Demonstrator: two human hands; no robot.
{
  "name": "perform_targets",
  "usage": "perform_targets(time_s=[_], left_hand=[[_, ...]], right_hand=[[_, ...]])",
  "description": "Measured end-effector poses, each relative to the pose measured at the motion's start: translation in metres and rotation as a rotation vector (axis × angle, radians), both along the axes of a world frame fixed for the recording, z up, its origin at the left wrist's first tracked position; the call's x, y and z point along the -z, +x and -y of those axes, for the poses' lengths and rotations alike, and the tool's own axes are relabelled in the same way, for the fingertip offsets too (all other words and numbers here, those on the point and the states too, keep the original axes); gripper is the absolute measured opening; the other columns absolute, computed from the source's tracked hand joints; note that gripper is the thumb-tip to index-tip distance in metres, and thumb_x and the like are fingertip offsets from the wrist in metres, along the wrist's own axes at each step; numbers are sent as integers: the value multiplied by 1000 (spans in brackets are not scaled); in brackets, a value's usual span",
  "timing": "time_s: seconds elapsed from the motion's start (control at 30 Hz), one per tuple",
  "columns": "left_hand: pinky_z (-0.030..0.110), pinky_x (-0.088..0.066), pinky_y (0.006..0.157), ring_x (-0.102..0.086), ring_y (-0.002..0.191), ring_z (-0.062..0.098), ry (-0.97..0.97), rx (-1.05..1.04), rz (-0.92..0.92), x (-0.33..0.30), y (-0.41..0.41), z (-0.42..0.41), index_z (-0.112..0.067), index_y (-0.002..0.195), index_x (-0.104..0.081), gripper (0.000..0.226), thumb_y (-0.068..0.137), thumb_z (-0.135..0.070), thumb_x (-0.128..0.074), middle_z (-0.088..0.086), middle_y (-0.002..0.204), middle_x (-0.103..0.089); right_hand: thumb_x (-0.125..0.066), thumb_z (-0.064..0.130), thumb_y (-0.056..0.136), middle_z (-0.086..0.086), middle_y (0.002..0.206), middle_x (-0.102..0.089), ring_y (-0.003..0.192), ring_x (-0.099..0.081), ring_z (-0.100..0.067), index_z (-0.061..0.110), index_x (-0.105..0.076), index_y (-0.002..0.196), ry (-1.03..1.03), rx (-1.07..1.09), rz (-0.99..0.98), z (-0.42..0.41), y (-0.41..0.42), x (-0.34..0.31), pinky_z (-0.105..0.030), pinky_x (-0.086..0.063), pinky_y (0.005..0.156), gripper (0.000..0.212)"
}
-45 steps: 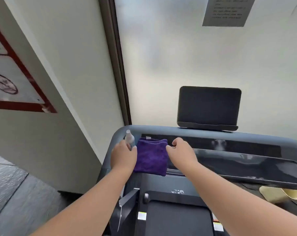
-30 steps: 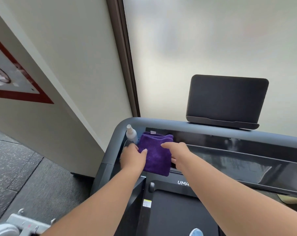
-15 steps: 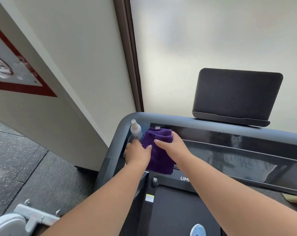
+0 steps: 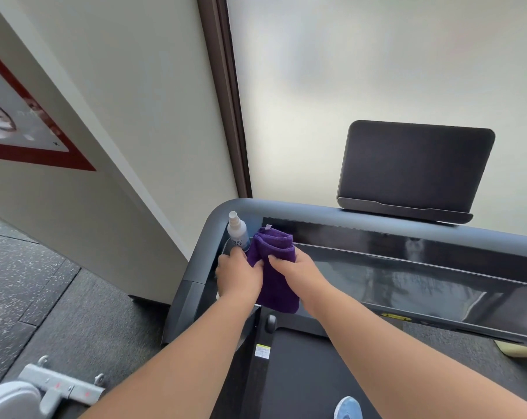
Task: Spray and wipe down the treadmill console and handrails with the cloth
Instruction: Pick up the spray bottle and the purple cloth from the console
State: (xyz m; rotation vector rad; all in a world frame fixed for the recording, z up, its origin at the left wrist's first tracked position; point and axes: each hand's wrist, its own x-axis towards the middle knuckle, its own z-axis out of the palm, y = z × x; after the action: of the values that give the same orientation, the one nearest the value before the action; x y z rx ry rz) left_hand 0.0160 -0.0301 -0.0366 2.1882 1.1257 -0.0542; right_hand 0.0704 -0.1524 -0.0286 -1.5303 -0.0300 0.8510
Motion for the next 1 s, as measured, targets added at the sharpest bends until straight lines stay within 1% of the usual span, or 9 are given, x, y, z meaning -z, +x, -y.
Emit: perform_targets(time_s=[0.17,0.27,0.4,0.5,0.57,0.73,0.87,0.93,1.0], left_hand=[[47,-56,94,-62,109,37,-21,24,10,-6,-4,-5,-14,106,-61,35,97,-47,-69,12,117,-56],[42,-54,92,-63,111,34,-33,-14,42,-11,-6,-6,-14,107,-63,38,98,-51,-67,12,119,-60],[38,-51,82,-64,100,31,-1,-75,276,-24,-10,-8,-12,109,-62,34,94,-40,-73,10,114,-60],[35,-46,92,-54,108,26,128,-25,399,-31,-14,-21,-9,129,-56,51,90,-30,-82,9,125,-51],[40,-47,102,-52,118,28,148,-11,407,-34,-9,-34,-7,141,-50,67,88,-30,-84,12,135,-49],[29,-39,100,-50,123,21,18,108,399,-36,14,-56,-15,151,-45,77,87,-34,-84,6,141,-50],[37,-46,107,-55,128,22,-49,236,392,-28,21,-64,-20,146,-54,63,91,-29,-82,2,143,-57],[32,-48,99,-60,123,22,-75,270,397,-24,21,-64,-22,140,-60,48,96,-29,-77,0,137,-63],[26,-47,83,-65,108,20,-96,288,392,-23,21,-64,-26,127,-64,31,99,-34,-73,-2,122,-69]], right_hand=[[-66,19,98,-6,110,-79,108,-71,-31,25,-71,119,44,139,-149,-4,-4,-8,-51,-55,100,22],[-64,18,99,-10,111,-79,106,-73,-31,17,-69,125,125,254,-258,5,-4,-14,-45,-60,88,26],[-64,18,101,-11,109,-80,105,-74,-30,12,-68,125,263,430,-389,23,-8,-24,-41,-60,80,25],[-67,20,98,-12,107,-80,99,-77,-30,8,-71,117,326,507,-457,40,-10,-31,-43,-60,81,22],[-67,20,98,-13,108,-80,95,-78,-31,7,-71,115,369,541,-479,51,-11,-35,-44,-59,80,21],[-66,19,98,-15,115,-78,109,-74,-34,7,-69,122,422,605,-459,71,-15,-40,-51,-55,97,27],[-67,19,98,-14,115,-78,103,-76,-33,8,-69,123,430,617,-424,87,-18,-43,-53,-54,99,28],[-66,20,98,-13,115,-78,101,-77,-31,9,-68,124,422,621,-414,92,-20,-46,-51,-55,95,29],[-66,21,98,-13,115,-78,100,-77,-31,9,-68,125,416,620,-406,94,-21,-47,-50,-56,91,30]])
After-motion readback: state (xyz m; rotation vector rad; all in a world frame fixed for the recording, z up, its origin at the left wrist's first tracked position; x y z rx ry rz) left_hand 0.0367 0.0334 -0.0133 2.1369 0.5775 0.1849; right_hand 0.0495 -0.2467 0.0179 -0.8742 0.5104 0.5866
